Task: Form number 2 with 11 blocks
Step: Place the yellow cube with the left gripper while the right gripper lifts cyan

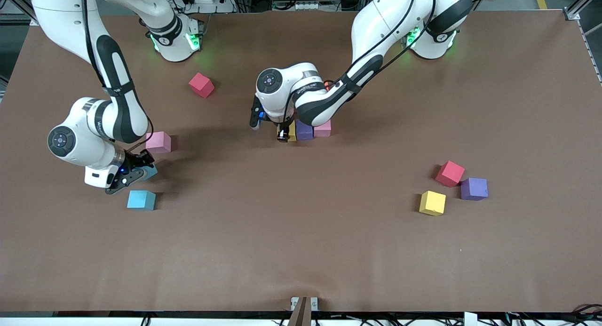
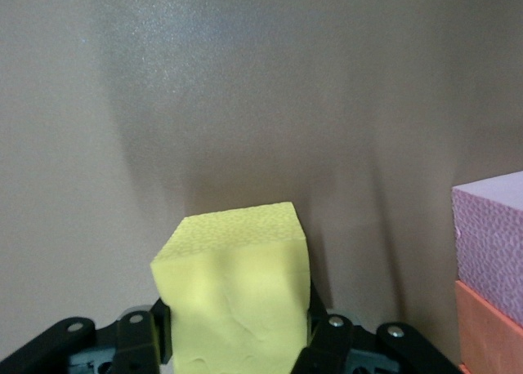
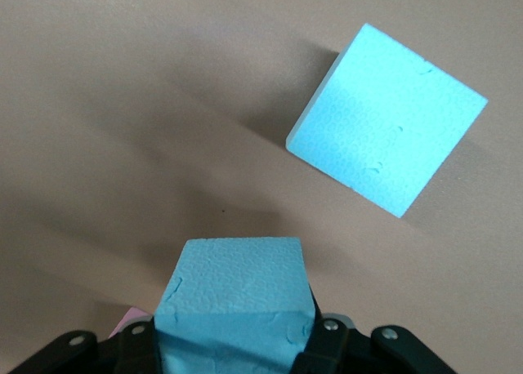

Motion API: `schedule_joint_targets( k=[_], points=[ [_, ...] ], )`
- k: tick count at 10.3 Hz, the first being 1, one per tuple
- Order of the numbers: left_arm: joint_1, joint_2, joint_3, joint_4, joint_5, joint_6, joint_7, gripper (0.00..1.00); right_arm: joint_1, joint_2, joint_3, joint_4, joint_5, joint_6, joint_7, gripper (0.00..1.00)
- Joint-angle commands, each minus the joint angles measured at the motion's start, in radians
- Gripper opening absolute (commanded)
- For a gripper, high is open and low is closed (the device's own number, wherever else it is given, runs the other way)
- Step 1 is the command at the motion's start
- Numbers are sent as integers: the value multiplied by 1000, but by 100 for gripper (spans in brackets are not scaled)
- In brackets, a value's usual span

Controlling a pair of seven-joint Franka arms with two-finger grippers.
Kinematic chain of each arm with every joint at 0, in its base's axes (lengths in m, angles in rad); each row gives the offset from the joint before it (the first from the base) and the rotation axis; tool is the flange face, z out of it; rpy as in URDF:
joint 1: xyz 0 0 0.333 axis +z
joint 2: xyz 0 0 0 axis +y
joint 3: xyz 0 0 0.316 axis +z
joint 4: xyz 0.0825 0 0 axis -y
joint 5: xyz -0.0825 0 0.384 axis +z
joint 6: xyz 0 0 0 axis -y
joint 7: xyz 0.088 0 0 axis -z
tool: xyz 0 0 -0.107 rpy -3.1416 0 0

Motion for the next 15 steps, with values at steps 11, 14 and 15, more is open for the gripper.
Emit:
schedule_joint_targets(
  k=[11, 14, 15],
  points=[
    [-5, -14, 7, 3, -24, -16, -9, 100, 21, -56, 18, 2, 13, -22, 114, 0],
    [0, -34, 2, 8, -24, -56, -5, 100, 64, -54, 18, 12, 13, -24, 196, 0],
    [0, -40, -1, 8, -26, -67, -6, 100, 81, -56, 18, 12, 13, -24, 230, 0]
  ],
)
